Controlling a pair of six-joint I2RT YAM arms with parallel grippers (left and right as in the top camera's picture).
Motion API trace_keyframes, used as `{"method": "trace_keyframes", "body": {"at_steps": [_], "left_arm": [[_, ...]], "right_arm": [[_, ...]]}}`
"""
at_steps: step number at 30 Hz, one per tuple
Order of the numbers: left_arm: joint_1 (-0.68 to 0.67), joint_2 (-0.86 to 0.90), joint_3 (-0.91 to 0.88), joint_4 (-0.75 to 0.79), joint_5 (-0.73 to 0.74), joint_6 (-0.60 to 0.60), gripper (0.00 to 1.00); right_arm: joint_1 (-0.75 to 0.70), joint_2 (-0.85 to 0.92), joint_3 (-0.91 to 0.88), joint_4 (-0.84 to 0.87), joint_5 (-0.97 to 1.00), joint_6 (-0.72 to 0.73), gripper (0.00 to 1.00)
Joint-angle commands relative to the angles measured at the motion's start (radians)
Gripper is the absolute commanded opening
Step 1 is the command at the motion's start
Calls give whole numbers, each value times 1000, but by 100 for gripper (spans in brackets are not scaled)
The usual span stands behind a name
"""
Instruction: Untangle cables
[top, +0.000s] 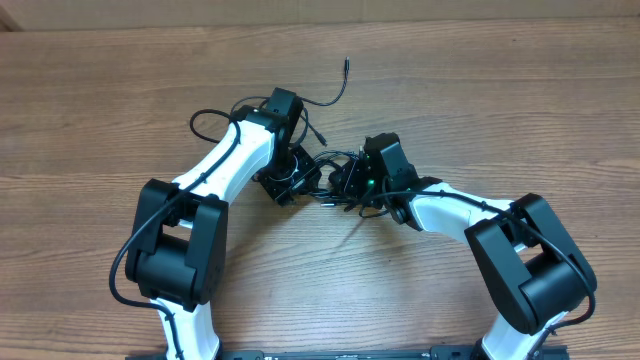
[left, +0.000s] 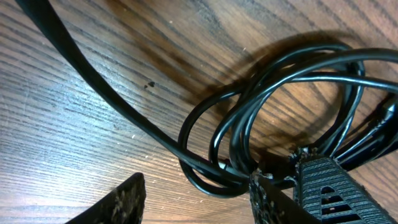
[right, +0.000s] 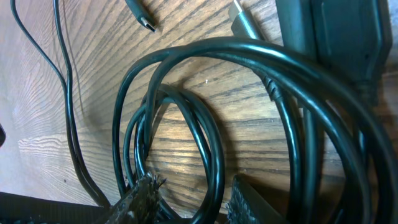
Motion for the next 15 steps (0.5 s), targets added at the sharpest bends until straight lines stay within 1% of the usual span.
{"method": "trace_keyframes", "body": {"at_steps": [1,3,6,9,10,12,15], "left_arm": [[-8,-16,16,5,-24,-15,54],[-8,-16,16,5,-32,-15,54],[-8,-16,16,5,-54,-15,48],[-8,-16,16,5,-57,-15,48],[-8,-16,16,5,-57,-15,47],[-8,-16,16,5,-57,-15,48],[-8,-16,16,9,-58,-15,47]], "right_arm": [[1,6,21,11,16,3,36],[1,6,21,11,16,3,37],[1,6,21,11,12,2,37],[1,6,21,10,11,2,39],[1,6,21,10,8,2,41],[1,6,21,6,5,2,44],[1,6,21,3,5,2,44]]}}
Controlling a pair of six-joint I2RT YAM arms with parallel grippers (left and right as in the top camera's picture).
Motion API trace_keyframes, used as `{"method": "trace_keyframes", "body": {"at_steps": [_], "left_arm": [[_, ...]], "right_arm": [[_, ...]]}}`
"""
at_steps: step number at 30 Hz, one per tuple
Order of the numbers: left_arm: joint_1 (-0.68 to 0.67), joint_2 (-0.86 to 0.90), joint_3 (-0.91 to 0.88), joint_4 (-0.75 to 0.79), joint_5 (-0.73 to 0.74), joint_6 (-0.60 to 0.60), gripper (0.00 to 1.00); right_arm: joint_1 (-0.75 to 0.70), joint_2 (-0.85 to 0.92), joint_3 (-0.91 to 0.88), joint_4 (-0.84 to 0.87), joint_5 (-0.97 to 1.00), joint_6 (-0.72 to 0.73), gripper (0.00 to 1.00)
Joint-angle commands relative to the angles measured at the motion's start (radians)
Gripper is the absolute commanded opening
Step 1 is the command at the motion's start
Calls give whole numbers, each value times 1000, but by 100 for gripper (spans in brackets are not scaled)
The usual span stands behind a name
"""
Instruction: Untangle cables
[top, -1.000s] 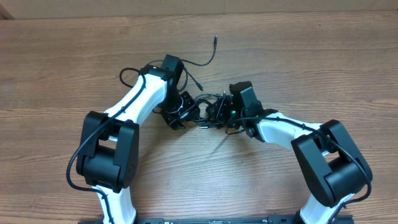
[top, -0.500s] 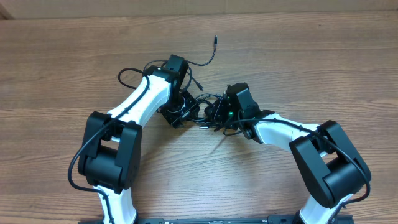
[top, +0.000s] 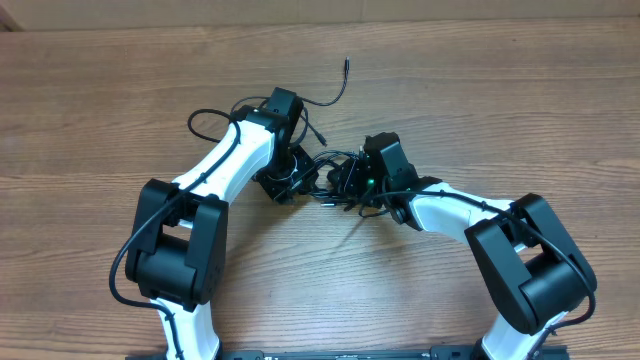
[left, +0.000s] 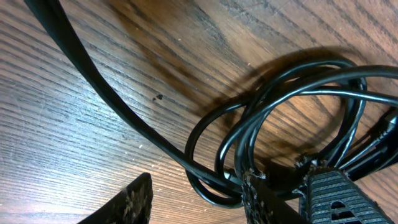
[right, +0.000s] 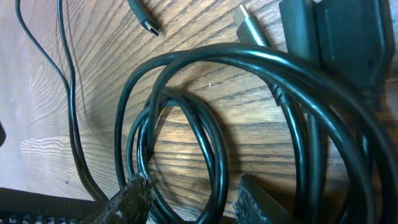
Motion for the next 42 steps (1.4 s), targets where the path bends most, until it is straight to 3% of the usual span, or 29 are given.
{"method": "trace_keyframes", "body": {"at_steps": [1,8,15,30,42], "left_arm": [[-8,-16,16,5,-18,-14,48],[-8,-16,16,7,-18,-14,45],[-8,-16,16,6,-18,-14,45],[-8,-16,16,7,-18,-14,45],[-8,-16,16,6,-26,-14,46]], "right_arm": [[1,6,20,-1,3,-1,44],[1,6,20,-1,3,-1,43],[1,6,20,-1,3,-1,33],[1,6,20,-2,3,-1,31],[1,6,20,-2,3,-1,19]]}}
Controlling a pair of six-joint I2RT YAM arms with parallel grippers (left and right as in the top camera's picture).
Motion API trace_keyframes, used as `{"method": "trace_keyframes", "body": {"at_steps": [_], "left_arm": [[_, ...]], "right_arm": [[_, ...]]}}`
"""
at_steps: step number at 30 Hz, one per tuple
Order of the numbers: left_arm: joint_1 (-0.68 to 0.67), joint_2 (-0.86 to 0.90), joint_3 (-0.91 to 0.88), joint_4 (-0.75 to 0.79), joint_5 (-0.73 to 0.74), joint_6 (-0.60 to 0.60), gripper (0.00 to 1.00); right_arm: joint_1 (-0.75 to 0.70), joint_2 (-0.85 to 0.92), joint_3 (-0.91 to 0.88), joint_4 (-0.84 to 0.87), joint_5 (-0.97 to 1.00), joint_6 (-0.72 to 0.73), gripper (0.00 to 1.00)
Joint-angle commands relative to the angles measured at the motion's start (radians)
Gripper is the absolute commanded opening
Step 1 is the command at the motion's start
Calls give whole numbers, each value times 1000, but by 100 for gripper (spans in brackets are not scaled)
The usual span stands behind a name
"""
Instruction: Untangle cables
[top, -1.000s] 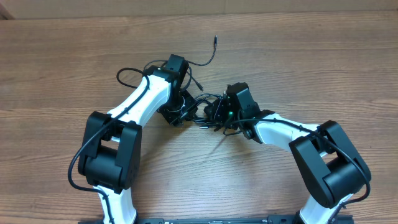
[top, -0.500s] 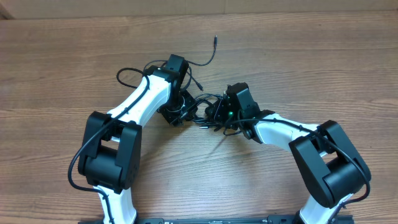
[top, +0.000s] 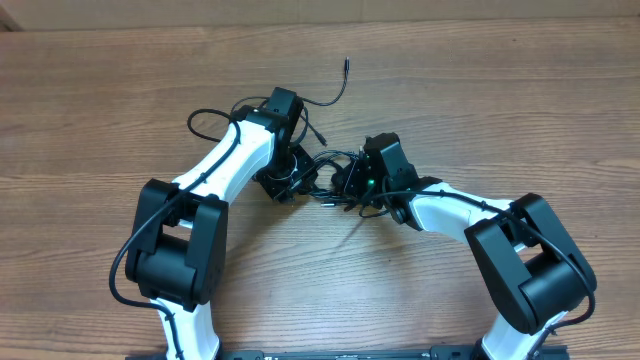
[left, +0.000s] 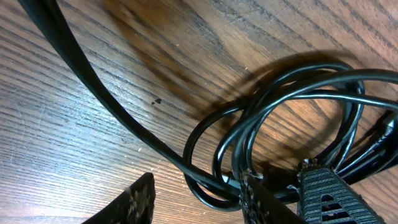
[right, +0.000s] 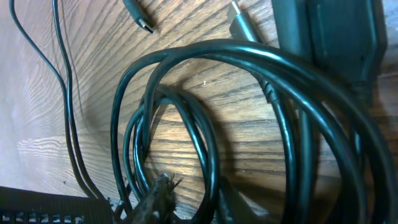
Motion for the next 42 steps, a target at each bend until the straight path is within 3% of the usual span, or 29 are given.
{"method": "trace_keyframes", "body": {"at_steps": [1,16,36,38,39,42], "left_arm": [[-8,-16,16,0,-21,-14,46],[-8,-16,16,0,-28,-14,48],[-8,-16,16,0,-28,-13,48],[-8,-16,16,0,-29,-13,48],[-8,-16,16,0,-31,-13,48],[-8,-16,16,0,-31,-13,47]], "right_arm": [[1,5,20,4,3,-1,17],[1,5,20,3,3,-2,10],[1,5,20,3,3,-2,11],[1,5,20,3,3,-2,14],[1,5,20,3,4,-2,20],[1,5,20,3,4,-2,22]]}}
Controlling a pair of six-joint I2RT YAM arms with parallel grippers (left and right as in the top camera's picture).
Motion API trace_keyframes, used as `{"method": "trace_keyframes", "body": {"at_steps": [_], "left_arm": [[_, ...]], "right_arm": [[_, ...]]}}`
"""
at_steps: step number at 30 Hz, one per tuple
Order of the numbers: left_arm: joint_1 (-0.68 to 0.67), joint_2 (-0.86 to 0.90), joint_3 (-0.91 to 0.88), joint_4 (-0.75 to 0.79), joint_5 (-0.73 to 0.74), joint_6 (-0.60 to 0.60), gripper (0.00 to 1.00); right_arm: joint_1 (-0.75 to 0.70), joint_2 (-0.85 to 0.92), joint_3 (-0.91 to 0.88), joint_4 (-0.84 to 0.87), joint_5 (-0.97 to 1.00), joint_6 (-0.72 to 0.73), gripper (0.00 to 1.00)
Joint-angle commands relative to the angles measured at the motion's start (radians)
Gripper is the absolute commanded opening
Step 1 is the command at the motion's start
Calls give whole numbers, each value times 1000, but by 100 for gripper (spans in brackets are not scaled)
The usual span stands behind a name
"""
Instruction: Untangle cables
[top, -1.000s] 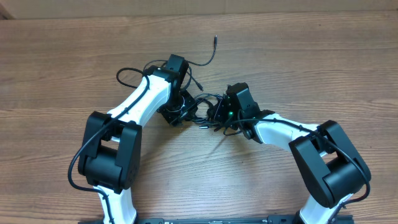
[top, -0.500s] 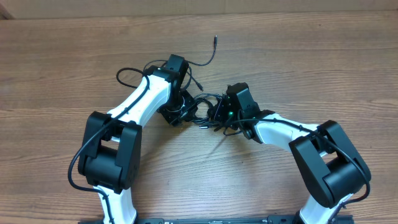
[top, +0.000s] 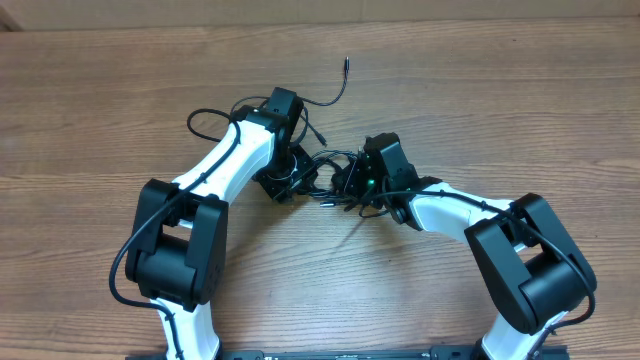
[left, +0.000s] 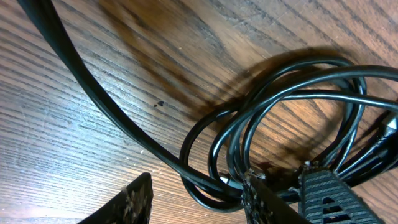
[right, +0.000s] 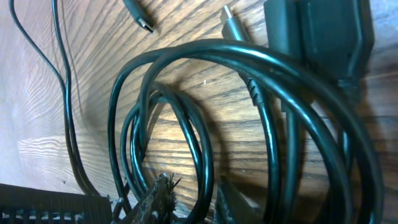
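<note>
A knot of black cables (top: 326, 163) lies mid-table between both arms. My left gripper (top: 289, 183) is at its left edge. In the left wrist view this gripper (left: 199, 202) is open, with looped cables (left: 292, 99) resting against its right finger (left: 261, 199). A thick cable (left: 81, 81) runs up to the left. My right gripper (top: 349, 183) is at the knot's right side. Seen from the right wrist, it (right: 193, 202) is shut on one strand of the coiled loops (right: 205, 143).
A thin cable (top: 335, 92) trails from the knot toward the far side and ends in a small plug. Another loop (top: 205, 122) sticks out behind the left arm. Two loose plugs (right: 140, 17) and a blocky black connector (right: 323, 37) lie beyond the right fingers. Wood table all round.
Hardly anything. The loops have shifted a little in both wrist views. The right gripper still pinches its strand and the left stays open.
At first both grippers stood open at the knot, the right one with its fingers wide on either side of the small loops. By 1.4 s ago the right fingers had shut on a strand. Since then the cables have only shifted slightly.
</note>
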Motion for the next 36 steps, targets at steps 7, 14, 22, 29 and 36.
{"method": "trace_keyframes", "body": {"at_steps": [7,14,22,29,36], "left_arm": [[-8,-16,16,1,-23,-14,48],[-8,-16,16,0,-41,-14,44],[-8,-16,16,-2,-42,-13,31],[-8,-16,16,-2,-49,-13,20],[-9,-16,16,-2,-49,-13,6]], "right_arm": [[1,5,20,5,4,-1,23],[1,5,20,5,3,-1,35],[1,5,20,2,4,-2,20],[1,5,20,2,3,-5,14],[1,5,20,2,3,-5,13]]}}
